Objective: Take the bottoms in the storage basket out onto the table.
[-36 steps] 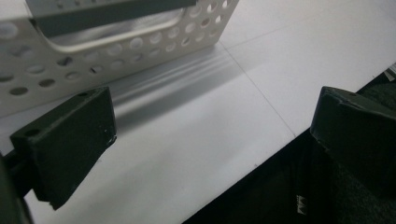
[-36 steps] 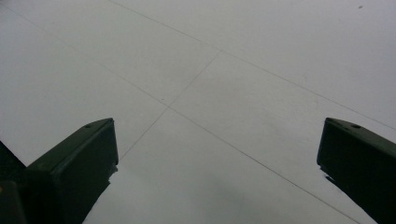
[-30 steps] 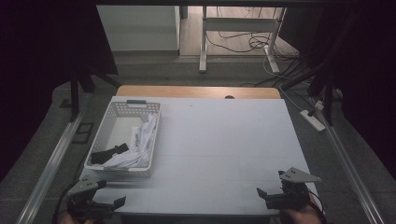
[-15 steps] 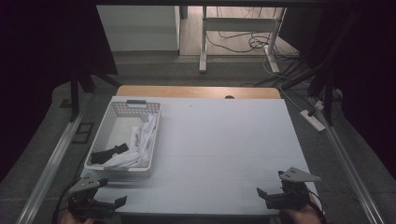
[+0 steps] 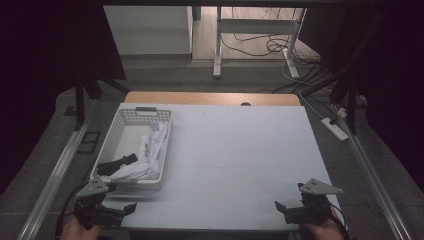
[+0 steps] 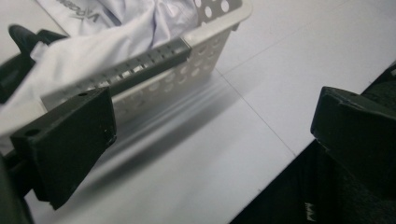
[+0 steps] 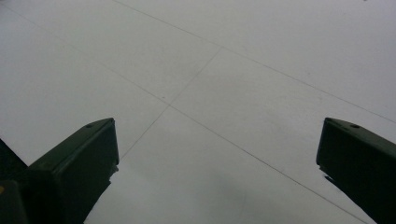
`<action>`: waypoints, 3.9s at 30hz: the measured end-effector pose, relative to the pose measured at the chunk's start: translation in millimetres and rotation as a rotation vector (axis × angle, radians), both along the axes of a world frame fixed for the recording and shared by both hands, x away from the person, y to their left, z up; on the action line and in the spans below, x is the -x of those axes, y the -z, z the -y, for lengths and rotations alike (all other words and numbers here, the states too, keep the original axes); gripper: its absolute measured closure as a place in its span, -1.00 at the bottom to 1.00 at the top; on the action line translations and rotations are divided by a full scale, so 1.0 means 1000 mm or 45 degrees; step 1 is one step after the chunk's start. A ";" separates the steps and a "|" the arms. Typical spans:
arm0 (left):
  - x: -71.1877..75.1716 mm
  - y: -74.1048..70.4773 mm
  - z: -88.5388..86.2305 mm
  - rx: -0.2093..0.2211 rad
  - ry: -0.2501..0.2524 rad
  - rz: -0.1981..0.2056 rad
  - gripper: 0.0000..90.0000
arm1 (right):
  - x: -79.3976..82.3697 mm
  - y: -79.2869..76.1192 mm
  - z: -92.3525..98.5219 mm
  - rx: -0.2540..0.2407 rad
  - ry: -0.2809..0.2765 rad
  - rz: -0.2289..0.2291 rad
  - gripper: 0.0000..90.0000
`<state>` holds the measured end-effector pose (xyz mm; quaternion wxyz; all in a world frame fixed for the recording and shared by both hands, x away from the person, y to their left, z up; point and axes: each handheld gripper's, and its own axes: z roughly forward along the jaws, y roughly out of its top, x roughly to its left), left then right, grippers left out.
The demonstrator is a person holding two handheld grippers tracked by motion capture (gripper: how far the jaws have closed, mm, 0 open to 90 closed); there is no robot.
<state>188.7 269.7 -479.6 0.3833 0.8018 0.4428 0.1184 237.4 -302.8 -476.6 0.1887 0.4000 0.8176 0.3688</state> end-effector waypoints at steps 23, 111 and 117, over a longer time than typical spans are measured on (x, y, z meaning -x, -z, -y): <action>-0.036 -0.004 -0.009 0.023 -0.015 -0.016 -1.00 | -0.001 0.001 -0.001 0.003 -0.014 -0.014 -1.00; -0.192 0.036 0.036 -0.476 0.424 -0.371 -1.00 | -0.003 0.001 -0.001 0.007 -0.033 -0.030 -1.00; -0.198 0.045 0.041 -0.537 0.398 -0.392 -1.00 | -0.003 0.001 -0.001 0.006 -0.038 -0.029 -1.00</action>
